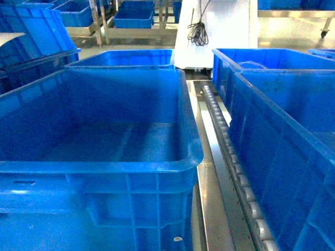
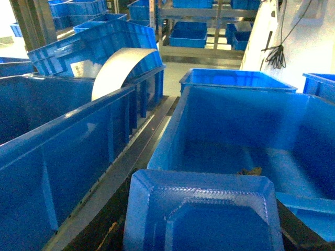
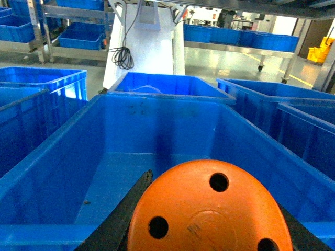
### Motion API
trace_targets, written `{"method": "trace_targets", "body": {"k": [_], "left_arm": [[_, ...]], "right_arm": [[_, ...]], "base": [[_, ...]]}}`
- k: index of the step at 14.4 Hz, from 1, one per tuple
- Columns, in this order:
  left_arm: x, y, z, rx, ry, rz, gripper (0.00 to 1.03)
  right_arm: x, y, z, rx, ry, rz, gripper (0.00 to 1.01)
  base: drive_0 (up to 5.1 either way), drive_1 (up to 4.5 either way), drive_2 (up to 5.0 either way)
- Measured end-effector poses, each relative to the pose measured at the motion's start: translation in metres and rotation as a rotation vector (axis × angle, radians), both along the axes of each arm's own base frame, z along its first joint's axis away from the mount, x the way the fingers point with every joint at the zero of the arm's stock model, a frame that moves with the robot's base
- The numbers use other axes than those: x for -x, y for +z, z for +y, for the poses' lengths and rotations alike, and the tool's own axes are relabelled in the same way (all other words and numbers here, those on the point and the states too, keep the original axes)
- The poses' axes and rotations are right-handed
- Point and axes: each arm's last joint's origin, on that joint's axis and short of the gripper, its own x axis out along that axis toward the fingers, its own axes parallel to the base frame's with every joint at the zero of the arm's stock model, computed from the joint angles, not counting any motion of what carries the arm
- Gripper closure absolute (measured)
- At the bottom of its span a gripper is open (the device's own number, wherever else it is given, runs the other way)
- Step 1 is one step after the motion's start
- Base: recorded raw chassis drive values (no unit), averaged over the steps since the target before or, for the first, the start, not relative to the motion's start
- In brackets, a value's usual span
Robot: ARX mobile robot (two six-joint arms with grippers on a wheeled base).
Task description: Sort blue parts and orange caps into right shelf containers
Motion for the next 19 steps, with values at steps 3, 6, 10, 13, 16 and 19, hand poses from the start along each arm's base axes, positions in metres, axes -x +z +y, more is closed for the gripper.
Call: {"method": "trace_targets", "body": {"k": [3,6,10,13,16,19], "left_arm": [[-0.003,0.016,-0.011,-0.003,-0.070,0.001,0.59],[-0.017,0.066,-0.027,-0.009,-0.208,-0.086,0.59],[-0.090,0.088,-0.031,-0.011,-0.257,0.007,0.59],[-0.148,0.081,-0.029,0.039,-0.257,0.115,0.49],[-0.166,0.064,-0.030,0.060,-0.231,0.184,0.11],[-0.147,0.083,-0.030,0.025,-0.210,0.087,0.05]], "right_arm": [[-0.003,0.009,0.006,-0.041,0.104,0.034,0.58],[-0.010,0.054,0.004,-0.089,0.186,0.002,0.58],[-0.070,0.082,-0.010,-0.088,0.170,0.069,0.58],[-0.125,0.058,-0.022,-0.110,0.146,0.249,0.50],[-0.135,0.049,-0.023,-0.115,0.131,0.284,0.12],[-0.113,0.072,-0.016,-0.085,0.142,0.165,0.03]], "base": [[0.0,0.00,0.0],[0.0,0.00,0.0],[0.0,0.00,0.0],[0.0,0.00,0.0],[0.0,0.00,0.0],[0.0,0.00,0.0]]}}
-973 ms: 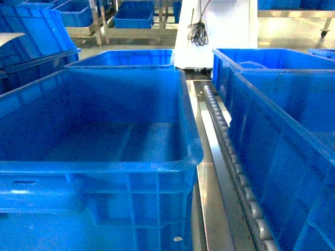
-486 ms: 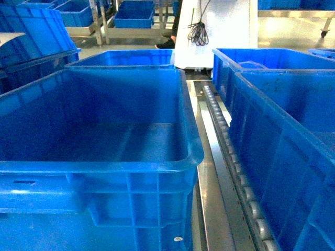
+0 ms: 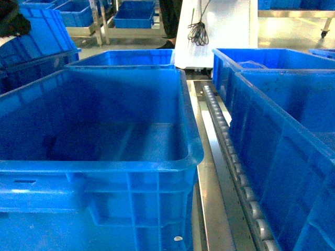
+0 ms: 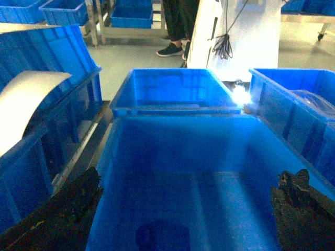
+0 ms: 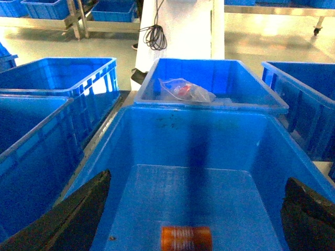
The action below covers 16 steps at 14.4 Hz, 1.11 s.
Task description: Sort blue parts and orange caps into right shelf containers
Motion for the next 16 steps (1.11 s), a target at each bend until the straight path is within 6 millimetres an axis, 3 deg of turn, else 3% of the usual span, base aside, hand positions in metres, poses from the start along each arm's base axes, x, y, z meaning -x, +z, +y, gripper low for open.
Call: {"method": "trace_targets", "body": {"k": [4,10,11,12,13,14,16], "left_arm": [[-0.001,-0.002,0.000,-0.003,0.009,0.007,0.05],[0.023,-0.022,0.009,0.007,0.065,-0.098,0.35],[0.030,-0.028,0.012,0.008,0.070,-0.100,0.44],[0.043,-0.038,0.017,0.006,0.076,-0.096,0.64],[0.067,-0.054,0.028,0.009,0.051,-0.095,1.02],[0.086,-0.065,0.032,0.006,0.064,-0.088,1.01],[0.095,-0.069,0.033,0.006,0.065,-0.092,1.01]], "right_arm": [[-0.002,-0.004,0.000,-0.003,-0.002,0.015,0.03],[0.016,-0.020,0.005,0.008,0.000,-0.135,0.31],[0.023,-0.026,0.007,0.008,-0.003,-0.140,0.42],[0.033,-0.036,0.018,0.004,0.009,-0.133,0.62],[0.051,-0.049,0.018,0.004,-0.001,-0.135,1.00],[0.065,-0.059,0.018,0.002,-0.001,-0.134,0.99],[0.072,-0.064,0.018,0.002,-0.001,-0.129,0.99]], "base": [[0.0,0.00,0.0],[0.0,0.00,0.0],[0.0,0.00,0.0],[0.0,0.00,0.0],[0.0,0.00,0.0],[0.0,0.00,0.0],[0.0,0.00,0.0]]}}
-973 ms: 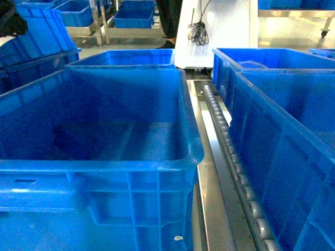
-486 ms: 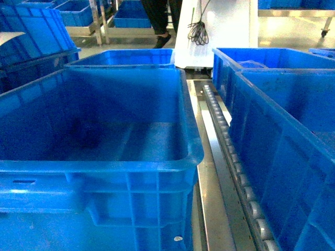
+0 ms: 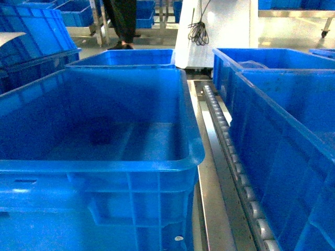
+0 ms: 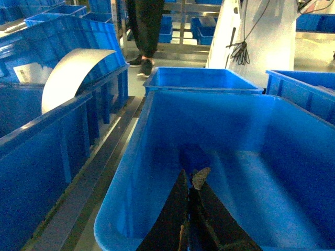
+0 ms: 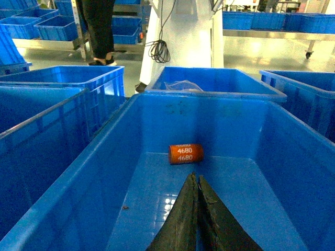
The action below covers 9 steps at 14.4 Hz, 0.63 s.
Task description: Sort blue parts and orange caps into right shelf containers
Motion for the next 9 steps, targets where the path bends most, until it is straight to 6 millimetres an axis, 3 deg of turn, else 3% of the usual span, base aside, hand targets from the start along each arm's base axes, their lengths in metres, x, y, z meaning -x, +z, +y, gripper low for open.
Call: {"method": "trace_targets", "body": {"k": [5,9], "left_arm": [[0.017,-0.012,0.000,0.000,0.000,-0.008,1.01],[0.027,-0.009,0.000,0.000,0.000,-0.022,1.01]], "right_arm": [[0.012,-0.008,0.000,0.000,-0.001,-0.013,0.99],[0.021,-0.007,0.000,0.000,-0.001,-0.027,0.99]], "base": [[0.0,0.00,0.0],[0.0,0.00,0.0]]}}
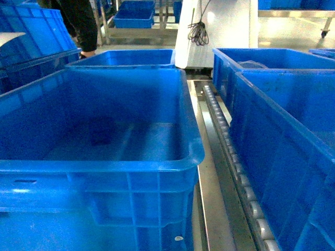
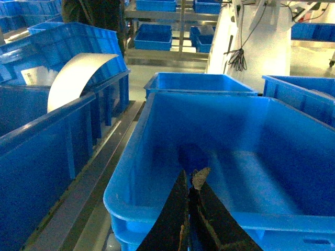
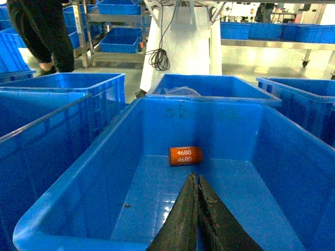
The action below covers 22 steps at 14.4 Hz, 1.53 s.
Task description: Sort blue parts and orange caps into right shelf containers
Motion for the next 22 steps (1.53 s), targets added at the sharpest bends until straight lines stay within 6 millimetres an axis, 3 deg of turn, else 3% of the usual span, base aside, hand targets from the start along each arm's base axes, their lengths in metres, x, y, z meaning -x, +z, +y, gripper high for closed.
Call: {"method": "trace_targets", "body": {"k": [7,8,11,16,17,22], "left_arm": [[0.012,0.000,0.000,0.000,0.000,0.000,1.01],[0.013,0.000,0.000,0.000,0.000,-0.002,1.01],[0.024,-0.002,0.000,-0.003,-0.001,-0.003,1.01],[0.024,-0.004,0.000,-0.003,0.000,0.014,1.01],[0.024,-0.004,0.000,-0.003,0.000,0.014,0.93],[0.024,-0.004,0.000,-0.003,0.000,0.014,0.28]], "right_arm": [[0.014,-0.007,0.000,0.000,0.003,0.056,0.99],[0.019,-0.003,0.000,0.000,0.000,0.000,0.99],[0.018,-0.004,0.000,0.000,-0.001,0.007,0.99],[0.018,-0.004,0.000,0.000,-0.001,0.013,0.99],[0.018,-0.004,0.000,0.000,-0.001,0.013,0.89],[0.018,-0.004,0.000,0.000,-0.001,0.013,0.23]], "base": [[0.0,0.00,0.0],[0.0,0.00,0.0],[0.0,0.00,0.0],[0.0,0.00,0.0],[0.0,0.00,0.0],[0.0,0.00,0.0]]}}
